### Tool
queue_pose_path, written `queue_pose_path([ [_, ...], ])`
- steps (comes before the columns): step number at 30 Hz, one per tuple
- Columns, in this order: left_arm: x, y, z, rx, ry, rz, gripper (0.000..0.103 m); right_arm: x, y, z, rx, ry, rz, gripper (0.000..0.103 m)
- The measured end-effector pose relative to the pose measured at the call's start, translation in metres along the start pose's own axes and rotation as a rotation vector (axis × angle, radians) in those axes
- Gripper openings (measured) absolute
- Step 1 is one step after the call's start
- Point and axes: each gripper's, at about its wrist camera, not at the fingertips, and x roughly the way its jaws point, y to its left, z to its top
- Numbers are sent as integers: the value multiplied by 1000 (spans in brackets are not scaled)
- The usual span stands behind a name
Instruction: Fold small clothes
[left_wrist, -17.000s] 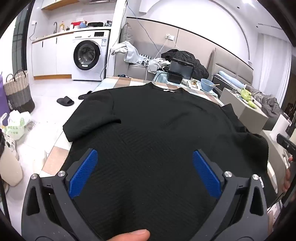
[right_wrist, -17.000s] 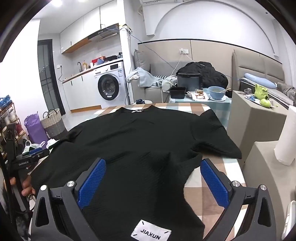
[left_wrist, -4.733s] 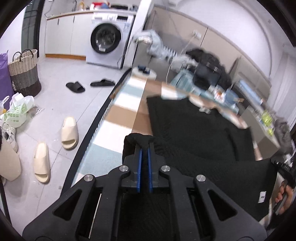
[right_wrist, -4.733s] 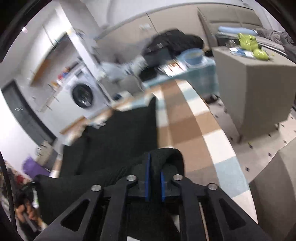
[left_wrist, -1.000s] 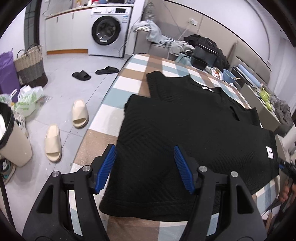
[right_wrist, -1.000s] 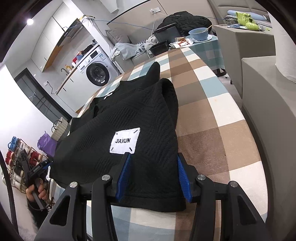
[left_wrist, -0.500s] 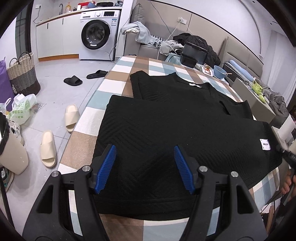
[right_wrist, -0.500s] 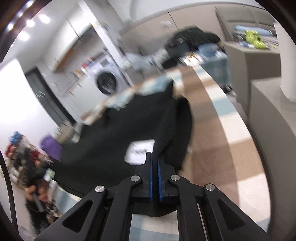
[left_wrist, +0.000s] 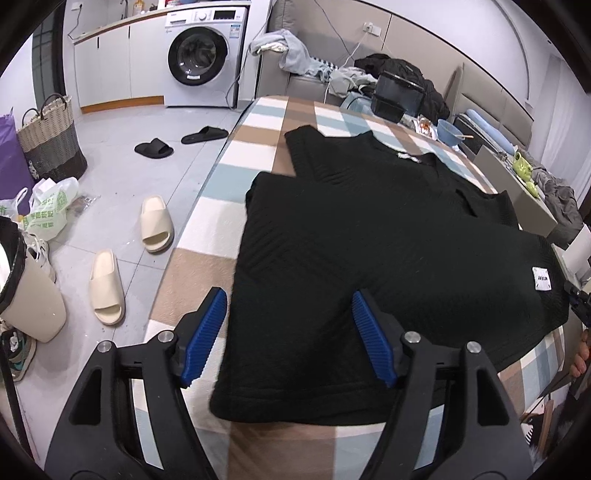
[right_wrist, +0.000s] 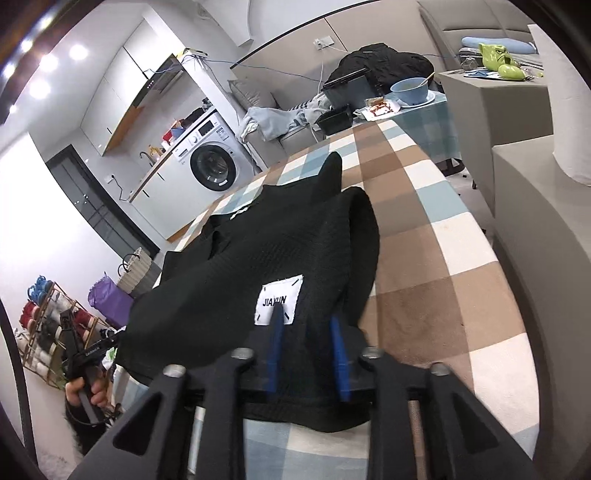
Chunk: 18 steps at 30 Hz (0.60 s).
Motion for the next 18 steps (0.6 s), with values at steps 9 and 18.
queue_pose_path([
  [9,10,22,-3,-74,44,-70,70,1,-13,-1,27,22,-18,46],
  [18,19,37,-4,-166,64,-153,58,8,-14,-7,25,58,3,46],
])
